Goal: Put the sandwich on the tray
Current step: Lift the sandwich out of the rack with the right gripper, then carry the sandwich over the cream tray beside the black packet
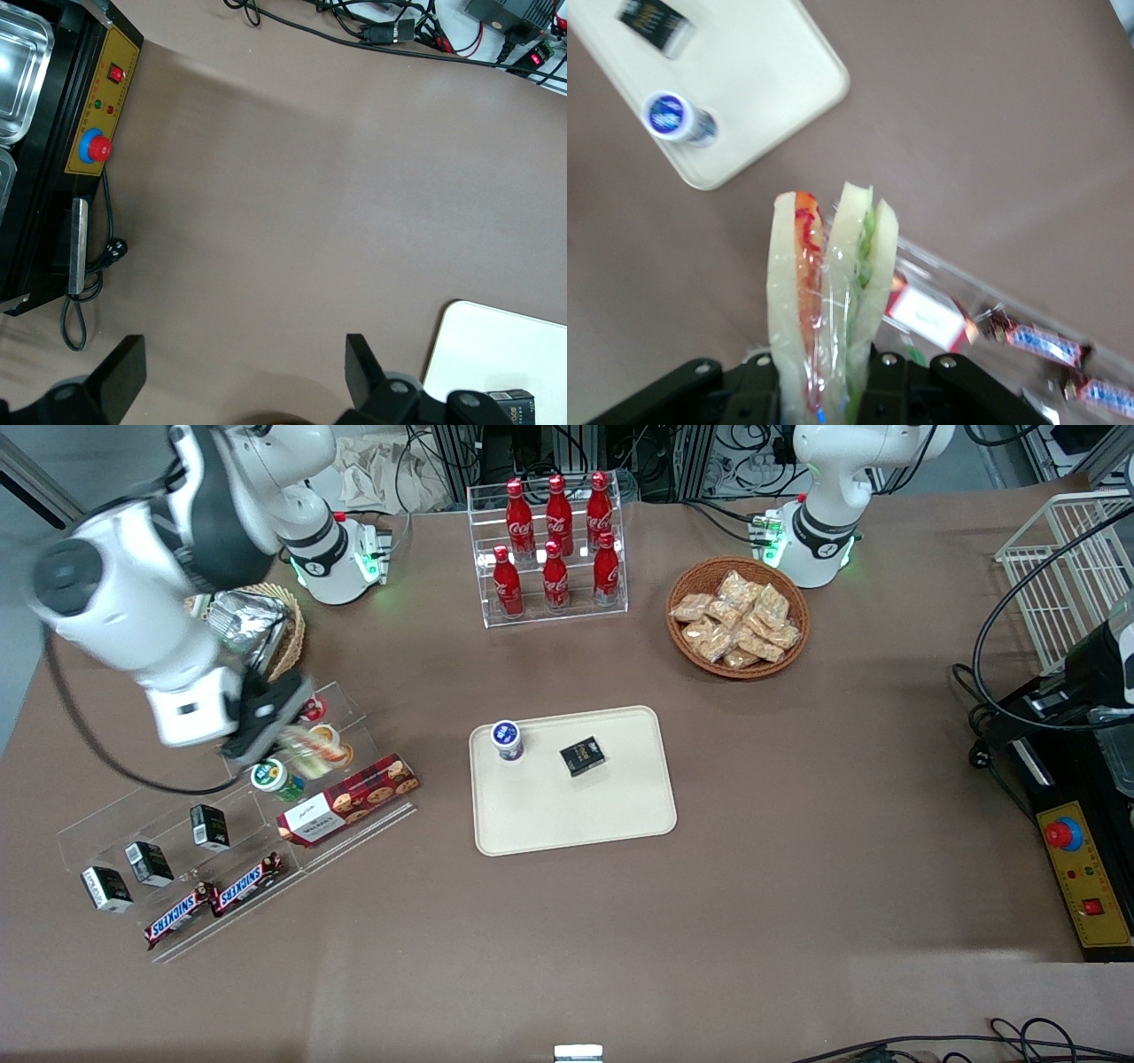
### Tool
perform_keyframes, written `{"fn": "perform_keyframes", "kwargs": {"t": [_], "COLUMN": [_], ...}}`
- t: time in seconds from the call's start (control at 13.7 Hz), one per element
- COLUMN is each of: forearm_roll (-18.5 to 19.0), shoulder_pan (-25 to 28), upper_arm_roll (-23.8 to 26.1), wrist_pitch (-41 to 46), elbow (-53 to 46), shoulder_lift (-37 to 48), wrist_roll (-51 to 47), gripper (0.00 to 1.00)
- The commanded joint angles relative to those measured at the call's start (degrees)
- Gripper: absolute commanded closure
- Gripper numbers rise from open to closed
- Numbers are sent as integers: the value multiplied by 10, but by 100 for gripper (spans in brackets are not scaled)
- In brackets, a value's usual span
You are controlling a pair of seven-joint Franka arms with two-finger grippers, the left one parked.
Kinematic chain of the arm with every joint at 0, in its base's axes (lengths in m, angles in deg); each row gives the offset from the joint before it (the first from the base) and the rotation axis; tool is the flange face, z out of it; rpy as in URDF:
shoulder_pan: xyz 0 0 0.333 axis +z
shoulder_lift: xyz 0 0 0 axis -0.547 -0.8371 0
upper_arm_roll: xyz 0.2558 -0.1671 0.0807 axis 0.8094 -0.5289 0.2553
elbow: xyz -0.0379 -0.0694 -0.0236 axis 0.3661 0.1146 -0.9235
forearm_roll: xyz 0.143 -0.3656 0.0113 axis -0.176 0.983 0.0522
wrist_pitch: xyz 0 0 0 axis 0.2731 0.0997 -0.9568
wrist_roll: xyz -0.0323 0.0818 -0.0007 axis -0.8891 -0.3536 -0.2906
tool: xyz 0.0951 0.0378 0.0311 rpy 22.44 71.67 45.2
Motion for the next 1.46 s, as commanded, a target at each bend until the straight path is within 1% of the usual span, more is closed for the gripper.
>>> {"fn": "perform_keyframes", "kwargs": {"t": [0.0, 0.37, 0.51, 0.66, 1.1, 1.39], "forearm_roll": [11, 10, 10, 11, 14, 25], "shoulder_pan": [77, 183, 213, 241, 254, 259], "upper_arm_roll": [-8, -8, -8, -8, -8, -8], "wrist_pitch": [-39, -126, -150, -178, -248, -254], "elbow": [-5, -5, -5, -5, -9, -23], "shoulder_lift": [-19, -81, -99, -124, -194, -216], "wrist_roll": [-26, -106, -155, -176, -182, -179], "gripper": [100, 100, 100, 100, 100, 100]}}
